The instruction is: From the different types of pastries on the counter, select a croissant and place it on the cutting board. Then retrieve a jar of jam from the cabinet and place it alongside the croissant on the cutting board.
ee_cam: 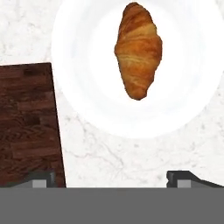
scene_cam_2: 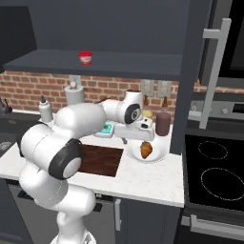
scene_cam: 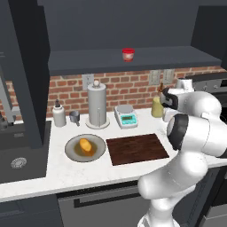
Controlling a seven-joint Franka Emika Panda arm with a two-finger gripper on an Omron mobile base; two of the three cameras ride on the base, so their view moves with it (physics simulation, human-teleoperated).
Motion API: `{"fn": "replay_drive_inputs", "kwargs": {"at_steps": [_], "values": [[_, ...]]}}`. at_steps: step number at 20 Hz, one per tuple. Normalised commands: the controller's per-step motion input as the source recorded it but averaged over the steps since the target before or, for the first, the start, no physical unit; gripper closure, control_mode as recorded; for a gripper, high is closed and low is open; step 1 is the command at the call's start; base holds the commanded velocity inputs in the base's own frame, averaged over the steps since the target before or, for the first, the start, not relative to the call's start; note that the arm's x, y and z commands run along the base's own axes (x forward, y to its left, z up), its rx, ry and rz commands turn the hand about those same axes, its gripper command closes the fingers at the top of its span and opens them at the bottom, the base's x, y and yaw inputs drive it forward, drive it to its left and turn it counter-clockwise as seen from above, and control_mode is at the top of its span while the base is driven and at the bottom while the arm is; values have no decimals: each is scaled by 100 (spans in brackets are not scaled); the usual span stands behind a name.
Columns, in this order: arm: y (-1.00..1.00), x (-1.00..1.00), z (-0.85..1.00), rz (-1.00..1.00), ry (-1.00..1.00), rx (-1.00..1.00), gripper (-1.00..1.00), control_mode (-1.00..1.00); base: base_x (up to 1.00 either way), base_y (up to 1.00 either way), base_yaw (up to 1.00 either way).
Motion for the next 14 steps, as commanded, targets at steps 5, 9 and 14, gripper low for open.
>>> {"fn": "replay_drive_inputs", "kwargs": {"at_steps": [5, 9, 14], "values": [[-36, 41, -35, 0, 6, 0, -100, -100, 0, 0, 0], [-26, 24, -45, 1, 2, 2, -100, -100, 0, 0, 0], [-11, 33, -54, 0, 3, 3, -100, -100, 0, 0, 0]]}}
